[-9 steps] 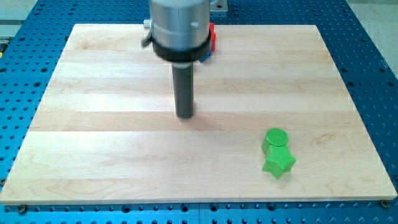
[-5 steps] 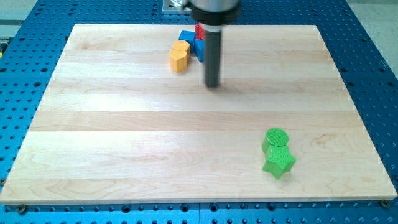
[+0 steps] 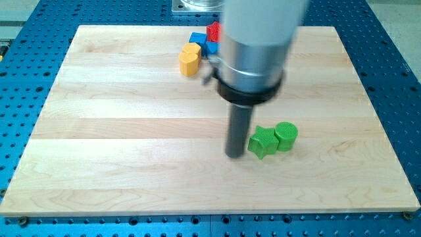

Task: Move the green blocks into the group of blocks

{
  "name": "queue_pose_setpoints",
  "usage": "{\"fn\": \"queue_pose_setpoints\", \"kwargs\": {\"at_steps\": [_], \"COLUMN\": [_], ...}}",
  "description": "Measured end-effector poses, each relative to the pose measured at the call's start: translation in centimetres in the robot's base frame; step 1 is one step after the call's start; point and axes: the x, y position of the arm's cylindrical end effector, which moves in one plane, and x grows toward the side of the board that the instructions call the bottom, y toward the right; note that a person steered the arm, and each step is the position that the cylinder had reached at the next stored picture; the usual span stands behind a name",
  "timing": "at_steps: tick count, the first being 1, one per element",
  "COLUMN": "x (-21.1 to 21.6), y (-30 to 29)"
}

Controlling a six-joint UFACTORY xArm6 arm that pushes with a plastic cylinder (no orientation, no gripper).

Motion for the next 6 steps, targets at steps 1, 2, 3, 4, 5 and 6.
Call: {"fn": "queue_pose_setpoints", "kwargs": {"at_steps": [1,2,3,4,5,6], "x": [0.3,9.5,6.8,-2.5,-6.5,-14.2], "y": [1.3,1.8,7.9,4.2,0.8,-2.3]}}
